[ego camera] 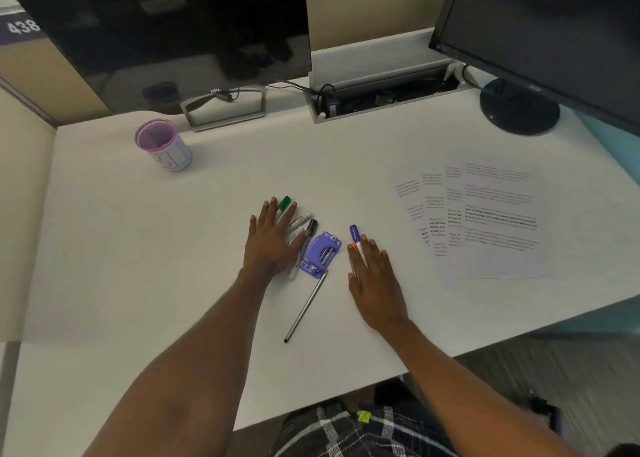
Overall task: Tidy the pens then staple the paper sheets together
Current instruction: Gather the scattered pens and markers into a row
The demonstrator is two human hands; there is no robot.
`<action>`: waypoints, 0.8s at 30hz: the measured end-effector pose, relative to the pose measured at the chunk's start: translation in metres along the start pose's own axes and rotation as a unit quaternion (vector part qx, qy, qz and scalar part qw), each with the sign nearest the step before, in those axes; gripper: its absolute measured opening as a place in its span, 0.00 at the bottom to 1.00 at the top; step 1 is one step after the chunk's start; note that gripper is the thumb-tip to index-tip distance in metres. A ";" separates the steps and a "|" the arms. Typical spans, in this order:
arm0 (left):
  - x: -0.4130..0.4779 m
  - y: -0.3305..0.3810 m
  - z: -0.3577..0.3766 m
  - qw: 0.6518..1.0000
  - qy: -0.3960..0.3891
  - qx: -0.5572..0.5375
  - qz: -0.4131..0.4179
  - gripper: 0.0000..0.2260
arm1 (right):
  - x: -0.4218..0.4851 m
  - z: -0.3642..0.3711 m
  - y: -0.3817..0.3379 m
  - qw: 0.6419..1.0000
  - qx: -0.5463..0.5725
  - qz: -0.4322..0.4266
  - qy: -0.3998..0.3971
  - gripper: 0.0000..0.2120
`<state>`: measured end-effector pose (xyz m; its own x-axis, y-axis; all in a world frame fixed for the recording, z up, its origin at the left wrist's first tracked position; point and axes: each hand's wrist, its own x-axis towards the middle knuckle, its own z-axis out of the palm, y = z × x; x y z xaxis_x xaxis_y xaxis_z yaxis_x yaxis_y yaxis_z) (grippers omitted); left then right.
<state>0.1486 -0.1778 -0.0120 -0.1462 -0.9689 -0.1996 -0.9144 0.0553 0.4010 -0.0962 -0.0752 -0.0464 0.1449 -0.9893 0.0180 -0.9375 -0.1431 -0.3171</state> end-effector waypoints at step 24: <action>-0.093 -0.038 0.027 0.998 0.044 0.040 0.033 0.25 | -0.079 0.024 -0.090 0.999 -0.025 0.016 -0.040 0.34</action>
<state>0.1867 -0.0832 -0.0324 -0.1777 -0.9795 -0.0946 -0.9316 0.1364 0.3368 -0.0156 0.0164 -0.0421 0.1387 -0.9880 -0.0682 -0.9561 -0.1157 -0.2691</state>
